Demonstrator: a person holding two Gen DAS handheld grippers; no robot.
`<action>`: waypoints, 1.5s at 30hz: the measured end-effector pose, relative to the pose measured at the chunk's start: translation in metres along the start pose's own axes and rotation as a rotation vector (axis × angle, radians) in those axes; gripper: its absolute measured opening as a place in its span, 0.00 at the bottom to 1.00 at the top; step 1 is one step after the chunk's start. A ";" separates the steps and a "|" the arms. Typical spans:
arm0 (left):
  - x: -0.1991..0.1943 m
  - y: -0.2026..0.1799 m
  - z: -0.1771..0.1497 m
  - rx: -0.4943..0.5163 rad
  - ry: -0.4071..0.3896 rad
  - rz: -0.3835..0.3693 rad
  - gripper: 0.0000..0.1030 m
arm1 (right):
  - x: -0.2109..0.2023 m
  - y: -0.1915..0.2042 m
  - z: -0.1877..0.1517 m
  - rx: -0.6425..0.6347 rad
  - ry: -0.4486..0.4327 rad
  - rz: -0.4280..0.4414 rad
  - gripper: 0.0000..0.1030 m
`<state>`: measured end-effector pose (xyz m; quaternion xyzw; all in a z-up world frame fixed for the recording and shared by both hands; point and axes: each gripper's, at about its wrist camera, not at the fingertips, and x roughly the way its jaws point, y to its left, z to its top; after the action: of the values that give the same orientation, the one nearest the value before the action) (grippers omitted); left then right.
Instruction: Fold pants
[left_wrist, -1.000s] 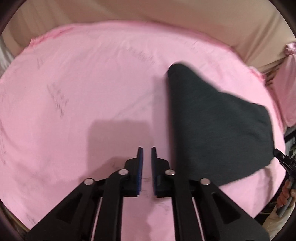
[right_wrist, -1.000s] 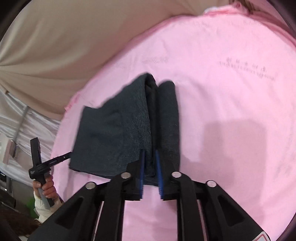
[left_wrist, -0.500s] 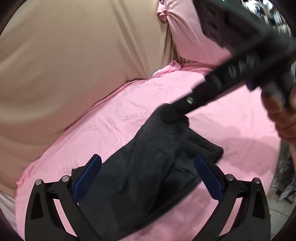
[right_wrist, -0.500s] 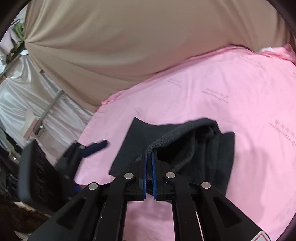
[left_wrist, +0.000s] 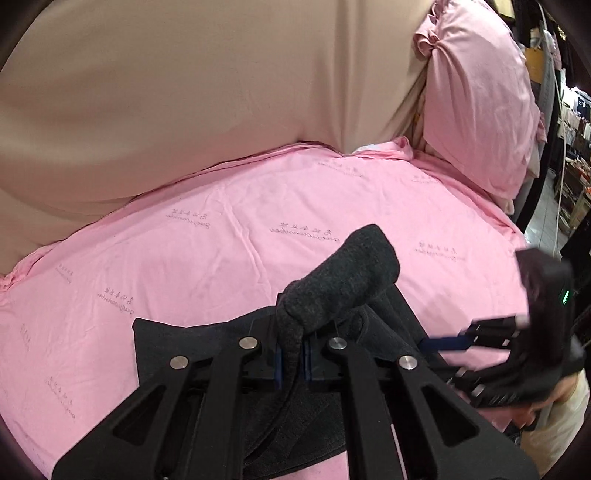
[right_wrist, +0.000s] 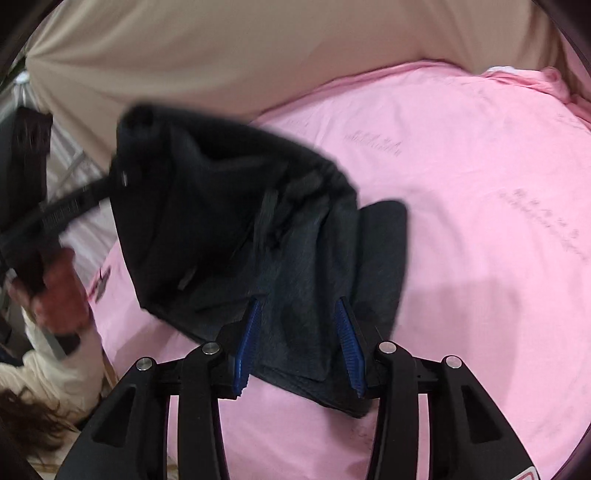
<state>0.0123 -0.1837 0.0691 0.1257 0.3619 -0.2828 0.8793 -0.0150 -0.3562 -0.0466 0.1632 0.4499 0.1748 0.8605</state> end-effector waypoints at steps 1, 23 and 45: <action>0.002 0.000 0.002 -0.005 0.002 -0.003 0.06 | 0.009 0.003 -0.001 -0.021 0.027 -0.022 0.13; 0.008 -0.011 0.011 0.037 -0.009 -0.024 0.07 | 0.025 -0.019 0.053 0.147 -0.044 0.044 0.04; 0.016 -0.017 0.004 0.057 0.010 -0.075 0.08 | -0.010 -0.065 0.078 0.220 -0.117 -0.014 0.04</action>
<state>0.0138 -0.2052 0.0604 0.1384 0.3627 -0.3252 0.8623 0.0548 -0.4275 -0.0258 0.2637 0.4163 0.1085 0.8634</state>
